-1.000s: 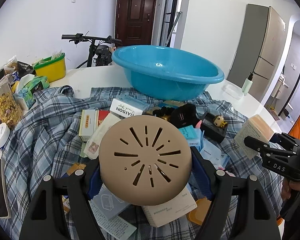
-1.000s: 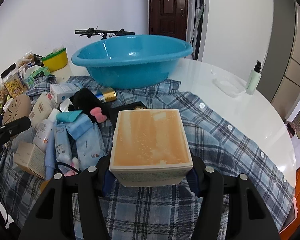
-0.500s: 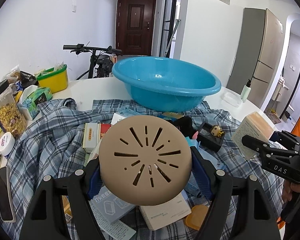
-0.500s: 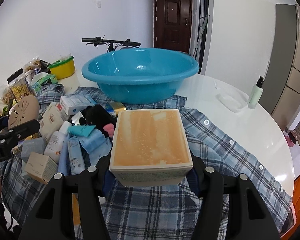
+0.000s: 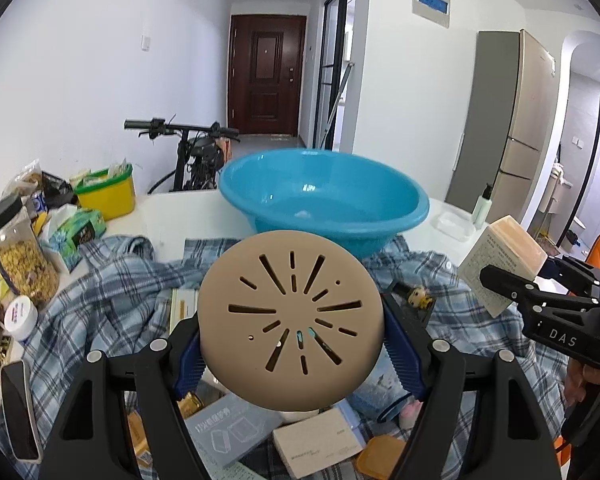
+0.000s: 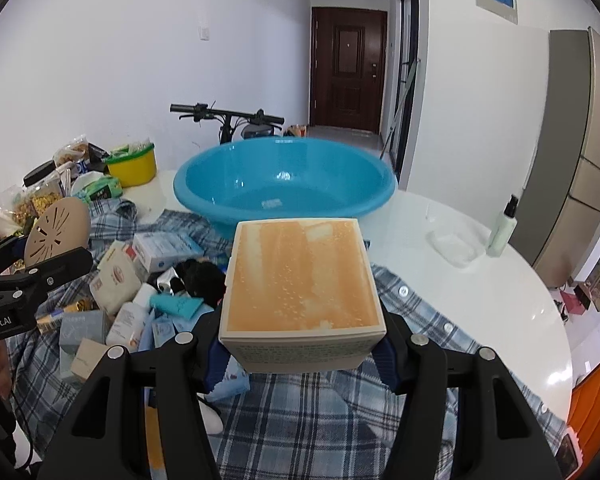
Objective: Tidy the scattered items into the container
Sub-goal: 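Lift both held items and carry them over the blue basin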
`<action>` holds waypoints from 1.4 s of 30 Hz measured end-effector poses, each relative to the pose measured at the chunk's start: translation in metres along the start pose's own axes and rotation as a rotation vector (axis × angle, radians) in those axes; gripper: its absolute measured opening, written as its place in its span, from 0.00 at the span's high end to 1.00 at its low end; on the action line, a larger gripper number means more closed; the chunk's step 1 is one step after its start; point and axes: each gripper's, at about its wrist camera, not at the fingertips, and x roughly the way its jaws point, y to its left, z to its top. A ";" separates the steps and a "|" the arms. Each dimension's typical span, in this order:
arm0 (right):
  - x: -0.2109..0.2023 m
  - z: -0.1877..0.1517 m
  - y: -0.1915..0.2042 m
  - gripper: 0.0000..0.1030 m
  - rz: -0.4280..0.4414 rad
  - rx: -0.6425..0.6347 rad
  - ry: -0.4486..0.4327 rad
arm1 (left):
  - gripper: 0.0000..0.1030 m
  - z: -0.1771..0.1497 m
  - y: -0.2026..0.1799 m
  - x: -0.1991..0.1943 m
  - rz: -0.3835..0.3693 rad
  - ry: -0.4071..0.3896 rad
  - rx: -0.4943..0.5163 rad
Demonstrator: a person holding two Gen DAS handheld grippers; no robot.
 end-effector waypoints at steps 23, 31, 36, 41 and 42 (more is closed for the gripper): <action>-0.051 0.070 0.015 0.44 0.018 -0.062 -0.236 | 0.24 0.084 -0.008 -0.054 0.012 -0.244 0.052; -0.062 0.090 0.020 0.44 0.021 -0.078 -0.302 | 0.24 0.101 -0.008 -0.071 0.022 -0.296 0.066; -0.056 0.097 0.018 0.44 0.022 -0.081 -0.312 | 0.24 0.099 -0.005 -0.062 0.000 -0.265 0.035; -0.046 0.100 0.014 0.44 0.018 -0.079 -0.300 | 0.24 0.103 0.004 -0.046 -0.010 -0.248 0.006; -0.044 0.102 0.013 0.44 0.018 -0.077 -0.299 | 0.24 0.106 0.006 -0.042 -0.009 -0.253 -0.003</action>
